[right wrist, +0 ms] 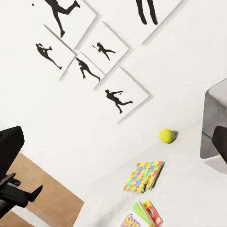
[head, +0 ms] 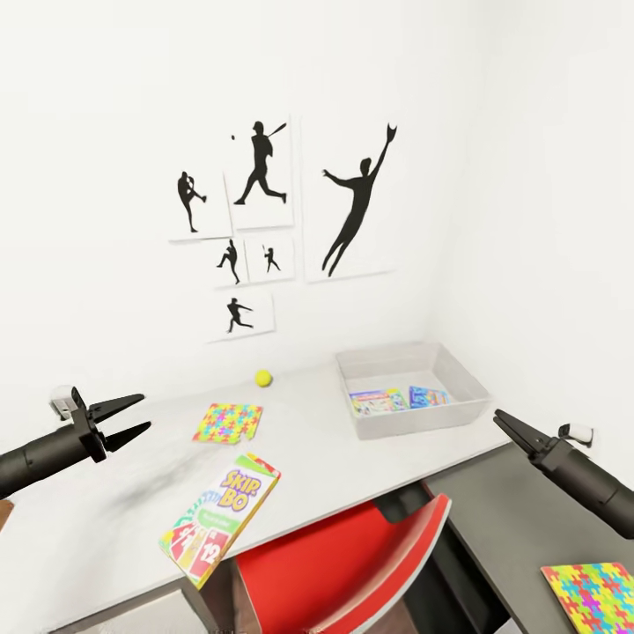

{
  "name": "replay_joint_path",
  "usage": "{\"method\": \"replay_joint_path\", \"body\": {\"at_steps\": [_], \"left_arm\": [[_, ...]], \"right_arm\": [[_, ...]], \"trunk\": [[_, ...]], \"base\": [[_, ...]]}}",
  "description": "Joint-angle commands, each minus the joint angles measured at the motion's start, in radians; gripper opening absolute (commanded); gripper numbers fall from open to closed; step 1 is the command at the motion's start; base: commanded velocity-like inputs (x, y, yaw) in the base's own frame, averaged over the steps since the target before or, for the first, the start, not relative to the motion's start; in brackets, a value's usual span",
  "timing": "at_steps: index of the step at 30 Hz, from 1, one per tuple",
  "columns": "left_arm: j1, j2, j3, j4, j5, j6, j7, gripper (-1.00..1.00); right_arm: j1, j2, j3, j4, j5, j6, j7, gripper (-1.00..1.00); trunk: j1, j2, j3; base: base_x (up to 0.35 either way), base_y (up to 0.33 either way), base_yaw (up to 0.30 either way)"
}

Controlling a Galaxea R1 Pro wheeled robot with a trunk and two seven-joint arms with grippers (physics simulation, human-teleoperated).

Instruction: Put all the toys in the child's room - the three board games (two on the bed and one on the table), the two jigsaw puzzles on the table, and the tennis ball on the table - inside the toy box on the table in the child's room.

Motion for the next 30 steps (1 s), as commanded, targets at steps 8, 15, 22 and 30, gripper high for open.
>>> {"method": "replay_joint_path", "body": {"at_steps": [8,15,22,30], "left_arm": [[-0.001,0.000,-0.001,0.001,-0.008,0.003,-0.009,1.00],[-0.001,0.000,0.000,0.004,-0.012,0.003,-0.009,1.00],[-0.001,0.000,0.002,0.007,-0.014,0.003,-0.009,1.00],[-0.001,0.002,0.004,0.008,-0.017,0.003,-0.009,1.00]], "right_arm": [[-0.001,0.000,0.032,-0.003,0.001,0.007,-0.015,1.00],[-0.002,-0.001,0.124,-0.007,0.002,0.042,-0.142,1.00],[-0.160,0.002,0.233,-0.001,-0.012,0.153,-0.423,1.00],[-0.412,0.003,0.391,0.153,-0.018,0.153,-0.699,1.00]], "trunk": [[0.000,-0.002,0.006],[0.000,-0.002,0.008],[0.000,-0.002,0.008],[0.000,-0.002,0.008]], "base": [[-0.197,0.108,0.234],[-0.058,0.036,0.271],[-0.040,0.011,0.281],[-0.039,0.019,0.282]]}}
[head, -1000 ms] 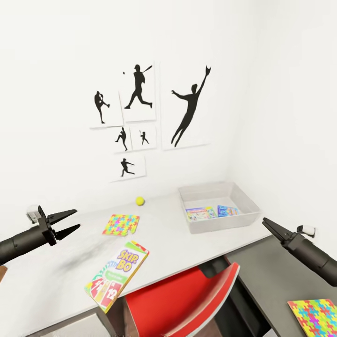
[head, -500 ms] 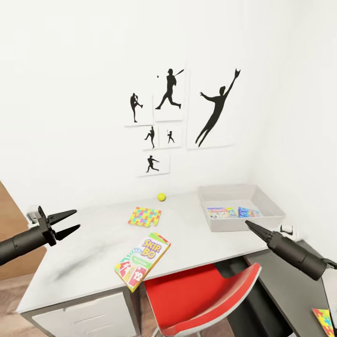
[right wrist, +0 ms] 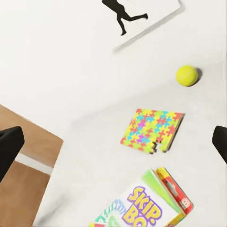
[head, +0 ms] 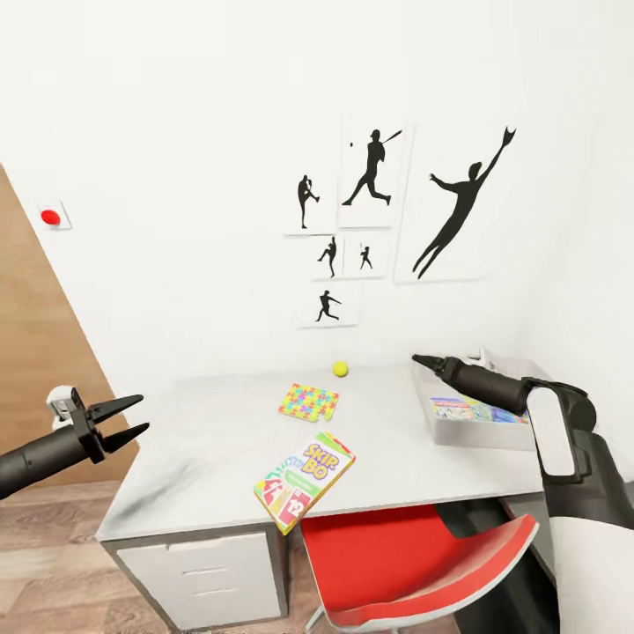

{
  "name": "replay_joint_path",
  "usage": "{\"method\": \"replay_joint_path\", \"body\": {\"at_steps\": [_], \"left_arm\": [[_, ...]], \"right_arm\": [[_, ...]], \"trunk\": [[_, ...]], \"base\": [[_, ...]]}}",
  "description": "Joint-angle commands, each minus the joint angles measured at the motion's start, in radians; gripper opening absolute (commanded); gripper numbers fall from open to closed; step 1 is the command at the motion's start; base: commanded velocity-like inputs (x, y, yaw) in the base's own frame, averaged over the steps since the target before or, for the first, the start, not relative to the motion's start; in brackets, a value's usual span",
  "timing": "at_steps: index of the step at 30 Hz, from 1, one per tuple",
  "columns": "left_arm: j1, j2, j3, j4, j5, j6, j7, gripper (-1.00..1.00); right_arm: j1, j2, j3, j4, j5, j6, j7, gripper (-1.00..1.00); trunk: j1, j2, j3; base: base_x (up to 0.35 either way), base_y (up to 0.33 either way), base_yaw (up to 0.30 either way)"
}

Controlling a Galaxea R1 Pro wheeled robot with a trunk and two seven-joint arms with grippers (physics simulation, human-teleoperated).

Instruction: Put all the toys in the child's room - the three board games (two on the bed and one on the table), the two jigsaw puzzles on the table, and the tennis ball on the table - inside the toy box on the table in the child's room.

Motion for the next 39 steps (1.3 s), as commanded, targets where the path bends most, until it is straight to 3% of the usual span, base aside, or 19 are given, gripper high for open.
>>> {"method": "replay_joint_path", "body": {"at_steps": [1,6,9,17,24,29,33,35,39], "left_arm": [[-0.002,0.001,0.001,0.001,-0.008,0.003,-0.009,1.00],[-0.001,0.015,0.000,0.003,-0.009,0.003,-0.009,1.00],[-0.001,0.022,0.000,0.010,-0.009,0.003,-0.009,1.00],[-0.001,0.023,0.000,0.012,-0.009,0.003,-0.009,1.00],[-0.002,0.024,0.001,0.015,-0.010,0.003,-0.009,1.00],[-0.002,0.024,0.002,0.016,-0.012,0.003,-0.008,1.00],[-0.002,0.024,0.002,0.016,-0.036,0.003,-0.008,1.00],[-0.002,0.024,0.002,0.016,-0.056,0.003,-0.008,1.00],[-0.002,0.024,0.003,0.016,-0.073,0.003,-0.009,1.00]], "right_arm": [[-0.021,0.000,0.004,0.031,0.009,0.004,-0.006,1.00],[-0.121,0.002,0.046,0.202,0.017,0.004,-0.124,1.00],[-0.152,0.003,0.095,0.264,0.012,0.004,-0.248,1.00],[-0.157,0.013,0.108,0.283,0.020,0.004,-0.287,1.00],[-0.157,0.016,0.118,0.289,0.022,0.004,-0.379,1.00],[-0.158,0.021,0.170,0.337,0.020,0.004,-0.426,1.00],[-0.161,0.054,0.197,0.373,0.022,0.004,-0.445,1.00],[-0.173,0.078,0.203,0.395,0.023,0.004,-0.478,1.00],[-0.193,0.103,0.207,0.435,0.021,0.004,-0.548,1.00]], "trunk": [[0.000,-0.002,-0.002],[0.000,-0.002,-0.002],[0.000,-0.002,-0.002],[0.000,-0.002,-0.002],[0.000,-0.002,-0.002],[0.000,-0.002,-0.002],[0.000,-0.002,-0.005],[0.000,-0.002,-0.007],[0.000,-0.002,-0.013]], "base": [[-0.007,0.004,0.282],[-0.003,0.002,0.252],[-0.001,0.000,0.073],[0.000,0.024,0.008],[0.000,0.217,0.001],[0.000,0.171,0.000],[0.000,0.038,0.018],[0.000,0.011,0.061],[0.000,0.005,0.075]]}}
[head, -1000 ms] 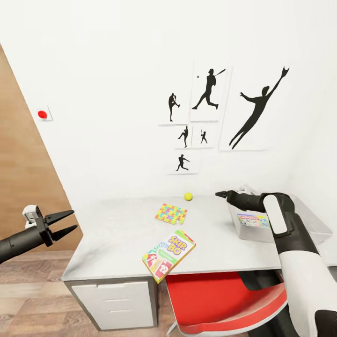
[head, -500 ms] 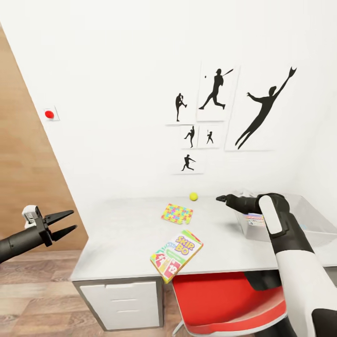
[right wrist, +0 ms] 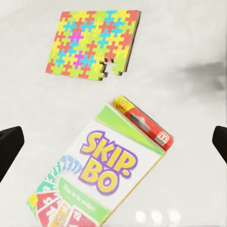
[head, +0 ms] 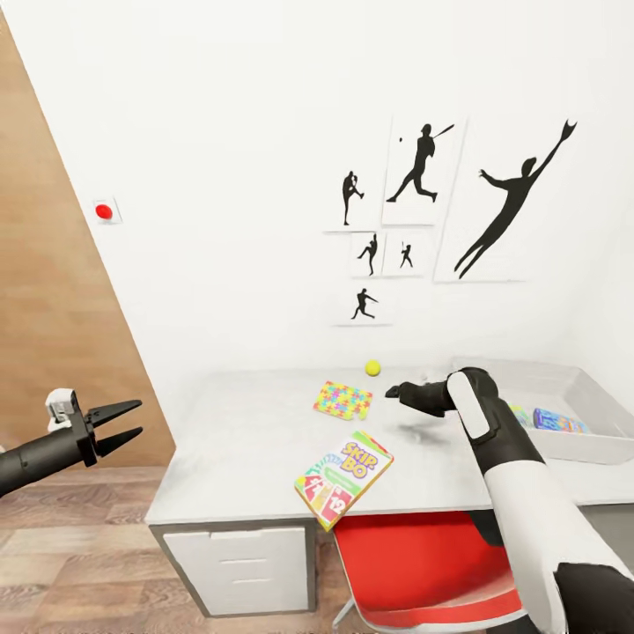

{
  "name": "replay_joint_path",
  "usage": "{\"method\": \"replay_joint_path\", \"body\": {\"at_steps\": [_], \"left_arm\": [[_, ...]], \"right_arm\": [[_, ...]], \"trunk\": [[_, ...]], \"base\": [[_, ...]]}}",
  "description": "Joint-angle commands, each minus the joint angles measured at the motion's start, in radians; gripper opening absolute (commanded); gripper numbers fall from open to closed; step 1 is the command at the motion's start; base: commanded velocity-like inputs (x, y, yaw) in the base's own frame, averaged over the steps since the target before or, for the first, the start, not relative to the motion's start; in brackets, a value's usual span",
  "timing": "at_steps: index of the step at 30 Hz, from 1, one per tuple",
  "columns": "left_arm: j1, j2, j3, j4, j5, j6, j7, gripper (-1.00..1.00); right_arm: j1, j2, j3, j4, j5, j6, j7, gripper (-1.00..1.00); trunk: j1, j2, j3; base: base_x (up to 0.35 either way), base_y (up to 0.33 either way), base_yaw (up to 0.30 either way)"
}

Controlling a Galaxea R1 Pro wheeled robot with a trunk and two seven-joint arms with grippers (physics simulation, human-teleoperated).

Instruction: Put all the toys in the child's room - the three board games (two on the bed and one on the table), the two jigsaw puzzles on the table, and the tennis ball on the table - inside the toy box on the table in the child's room.

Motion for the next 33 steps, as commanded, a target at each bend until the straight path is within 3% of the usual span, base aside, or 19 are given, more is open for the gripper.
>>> {"method": "replay_joint_path", "body": {"at_steps": [1,5,12,17,33], "left_arm": [[-0.001,0.000,0.001,0.000,-0.010,0.003,-0.009,1.00],[-0.001,0.000,0.000,0.000,-0.013,0.003,-0.009,1.00],[-0.002,0.000,-0.003,0.000,-0.014,0.003,-0.009,1.00],[-0.003,-0.001,-0.004,0.000,-0.016,0.003,-0.008,1.00],[-0.004,-0.001,-0.005,0.000,-0.017,0.003,-0.008,1.00]], "right_arm": [[-0.010,0.012,0.000,0.014,-0.011,0.003,-0.039,1.00],[-0.032,0.044,0.001,0.057,-0.010,0.003,-0.093,1.00],[-0.058,0.069,0.001,0.135,-0.005,-0.017,-0.112,1.00],[-0.069,0.072,0.001,0.192,-0.004,-0.057,-0.114,1.00],[-0.097,0.069,0.003,0.220,-0.002,-0.067,-0.115,1.00]], "trunk": [[0.001,-0.002,-0.004],[0.001,-0.002,-0.010],[0.001,-0.002,-0.021],[0.001,-0.002,-0.029],[0.001,-0.002,-0.054]], "base": [[0.000,0.002,0.081],[0.000,0.001,0.083],[0.000,0.000,0.084],[0.000,0.000,0.084],[0.057,0.000,0.084]]}}
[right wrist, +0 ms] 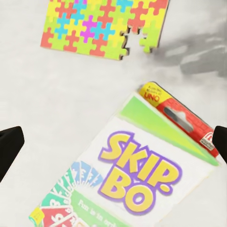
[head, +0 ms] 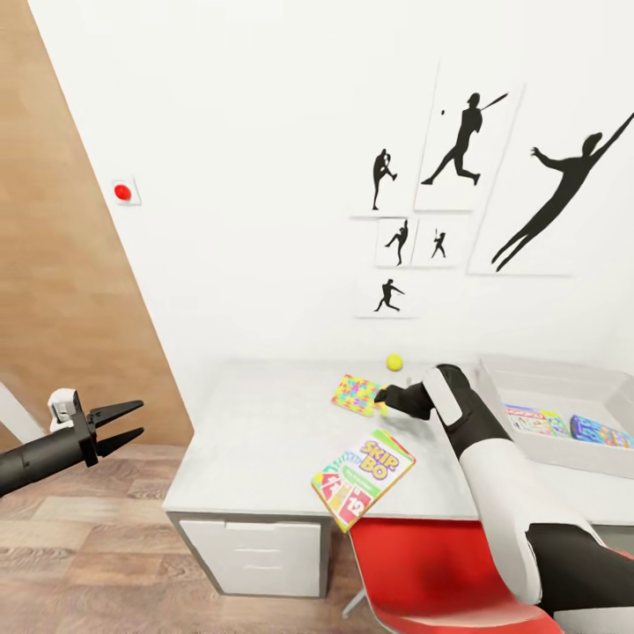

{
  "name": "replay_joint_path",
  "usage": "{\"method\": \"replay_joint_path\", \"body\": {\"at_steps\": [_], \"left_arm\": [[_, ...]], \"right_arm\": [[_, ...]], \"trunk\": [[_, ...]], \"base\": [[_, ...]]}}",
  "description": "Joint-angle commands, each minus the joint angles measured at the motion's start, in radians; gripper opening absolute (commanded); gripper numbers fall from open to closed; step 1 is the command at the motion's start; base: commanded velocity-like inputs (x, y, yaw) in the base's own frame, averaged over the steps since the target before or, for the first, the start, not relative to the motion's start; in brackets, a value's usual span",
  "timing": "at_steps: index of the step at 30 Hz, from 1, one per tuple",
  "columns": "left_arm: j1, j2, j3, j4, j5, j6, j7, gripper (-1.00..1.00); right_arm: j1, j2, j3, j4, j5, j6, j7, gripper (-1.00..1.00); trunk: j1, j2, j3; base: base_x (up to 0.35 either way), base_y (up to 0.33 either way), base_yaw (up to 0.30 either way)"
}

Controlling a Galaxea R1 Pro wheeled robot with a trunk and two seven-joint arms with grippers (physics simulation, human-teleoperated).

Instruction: Put all the toys in the child's room - the three board games (two on the bed and one on the table), the two jigsaw puzzles on the table, and the tennis ball on the table - inside the toy box on the table in the child's room.

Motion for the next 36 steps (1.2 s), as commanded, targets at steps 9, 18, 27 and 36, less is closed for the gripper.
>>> {"method": "replay_joint_path", "body": {"at_steps": [9,18,27,36], "left_arm": [[-0.001,0.000,0.001,0.001,-0.008,0.003,-0.009,1.00],[-0.001,0.000,0.001,0.001,-0.008,0.003,-0.009,1.00],[-0.001,0.000,0.001,0.001,-0.008,0.003,-0.009,1.00],[-0.001,0.001,0.002,0.001,-0.008,0.003,-0.009,1.00]], "right_arm": [[-0.006,-0.004,-0.003,0.003,-0.011,0.001,-0.010,1.00],[-0.007,-0.015,-0.002,0.032,-0.011,-0.005,-0.009,1.00],[-0.007,-0.042,-0.003,0.050,-0.011,-0.023,-0.008,1.00],[-0.007,-0.048,-0.005,0.050,-0.010,-0.024,-0.007,1.00]], "trunk": [[0.001,-0.002,-0.016],[0.001,-0.002,-0.030],[0.001,-0.002,-0.045],[0.001,-0.002,-0.059]], "base": [[0.013,0.000,0.084],[0.001,0.000,0.084],[0.000,0.000,0.084],[0.000,0.000,0.084]]}}
